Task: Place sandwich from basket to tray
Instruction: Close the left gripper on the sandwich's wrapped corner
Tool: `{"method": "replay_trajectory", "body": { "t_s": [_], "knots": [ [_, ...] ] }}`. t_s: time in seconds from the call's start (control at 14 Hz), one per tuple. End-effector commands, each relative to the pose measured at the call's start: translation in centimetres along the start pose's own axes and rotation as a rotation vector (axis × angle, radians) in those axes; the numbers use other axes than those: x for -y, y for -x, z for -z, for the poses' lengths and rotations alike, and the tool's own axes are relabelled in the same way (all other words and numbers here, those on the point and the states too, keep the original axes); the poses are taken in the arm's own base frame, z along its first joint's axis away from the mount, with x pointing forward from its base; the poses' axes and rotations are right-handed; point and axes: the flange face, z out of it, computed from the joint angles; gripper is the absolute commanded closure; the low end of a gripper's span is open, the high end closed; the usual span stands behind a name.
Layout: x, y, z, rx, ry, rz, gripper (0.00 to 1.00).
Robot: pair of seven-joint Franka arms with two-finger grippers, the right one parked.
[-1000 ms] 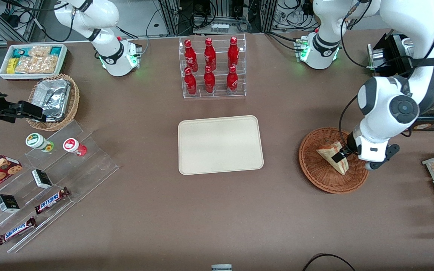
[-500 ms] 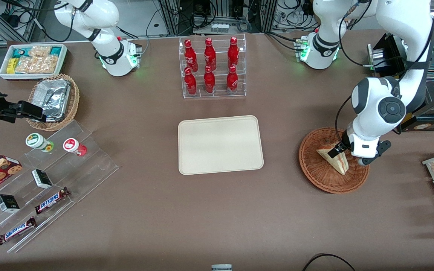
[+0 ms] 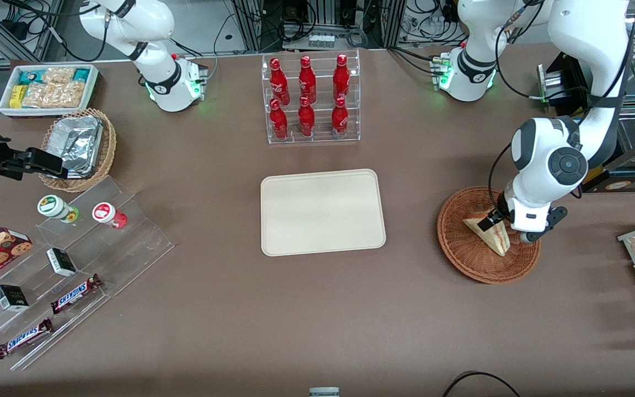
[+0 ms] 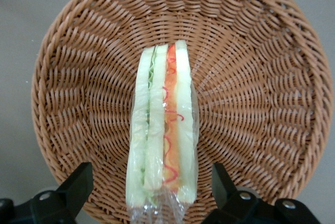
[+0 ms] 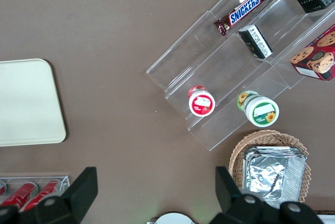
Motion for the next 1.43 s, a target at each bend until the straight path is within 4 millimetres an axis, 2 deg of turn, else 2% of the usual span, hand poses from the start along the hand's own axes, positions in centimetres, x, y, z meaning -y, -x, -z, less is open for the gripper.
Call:
{"method": "replay_trajectory", "body": {
  "t_s": [0.0, 0.14, 0.21, 0.29, 0.36, 0.43, 0.5, 0.64, 0.79, 0.93, 1.07, 1.29, 1.36],
  "knots": [
    [-0.1, 0.0, -1.0, -0.014, -0.004, 0.009, 0.0],
    [-0.1, 0.2, -1.7, -0.005, -0.011, 0.007, 0.01],
    [-0.1, 0.1, -1.7, -0.006, -0.011, 0.008, 0.09],
    [-0.2, 0.1, -1.7, -0.004, -0.011, 0.01, 0.21],
    [-0.2, 0.0, -1.7, -0.004, -0.011, 0.023, 0.45],
    [-0.2, -0.1, -1.7, -0.002, -0.013, 0.03, 0.78],
    [-0.3, -0.1, -1.6, -0.003, -0.011, 0.029, 1.0],
    [-0.7, -0.5, -0.9, -0.012, -0.003, 0.027, 1.0],
    [-1.6, -1.0, 1.1, 0.005, -0.026, 0.012, 1.0],
    [-3.1, -1.4, 4.8, 0.017, -0.063, -0.015, 1.0],
    [-4.8, -0.8, 8.9, 0.003, -0.13, -0.072, 1.0],
    [-9.5, 2.0, 15.3, -0.008, -0.146, -0.158, 1.0],
    [-11.3, 3.6, 17.0, -0.019, -0.14, -0.192, 1.0]
  ]
}}
